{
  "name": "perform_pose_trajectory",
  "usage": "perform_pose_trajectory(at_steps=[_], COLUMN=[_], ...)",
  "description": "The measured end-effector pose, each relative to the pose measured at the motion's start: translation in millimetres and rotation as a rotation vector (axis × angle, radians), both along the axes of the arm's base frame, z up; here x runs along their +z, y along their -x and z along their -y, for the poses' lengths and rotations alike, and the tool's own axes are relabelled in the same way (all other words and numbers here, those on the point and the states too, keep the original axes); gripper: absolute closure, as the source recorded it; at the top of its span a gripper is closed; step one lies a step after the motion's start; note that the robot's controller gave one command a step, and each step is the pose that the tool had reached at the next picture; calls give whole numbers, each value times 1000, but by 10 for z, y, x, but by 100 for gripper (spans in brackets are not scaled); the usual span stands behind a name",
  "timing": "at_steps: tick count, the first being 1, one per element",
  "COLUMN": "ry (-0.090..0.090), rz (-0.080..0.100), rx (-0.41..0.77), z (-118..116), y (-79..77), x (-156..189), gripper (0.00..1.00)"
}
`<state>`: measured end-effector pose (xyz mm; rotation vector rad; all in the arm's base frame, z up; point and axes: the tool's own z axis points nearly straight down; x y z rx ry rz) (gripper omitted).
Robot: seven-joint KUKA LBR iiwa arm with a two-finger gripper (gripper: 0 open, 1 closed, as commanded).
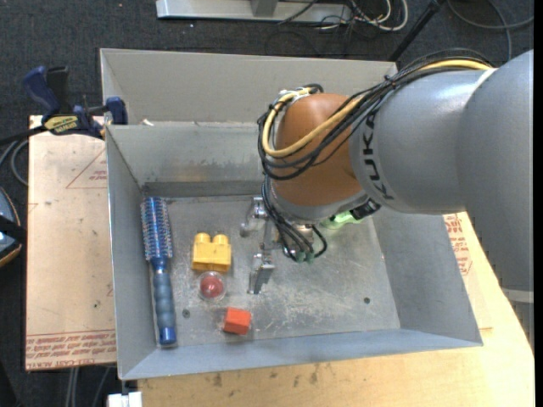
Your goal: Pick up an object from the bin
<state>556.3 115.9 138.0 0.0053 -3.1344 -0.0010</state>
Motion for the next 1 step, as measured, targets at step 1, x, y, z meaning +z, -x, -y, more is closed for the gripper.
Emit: perform_pose_trajectory(at_steps=[1], ry=[-5], rz=[20], rx=[202], z=[-721], y=[-161], x=[-441], gripper=[0])
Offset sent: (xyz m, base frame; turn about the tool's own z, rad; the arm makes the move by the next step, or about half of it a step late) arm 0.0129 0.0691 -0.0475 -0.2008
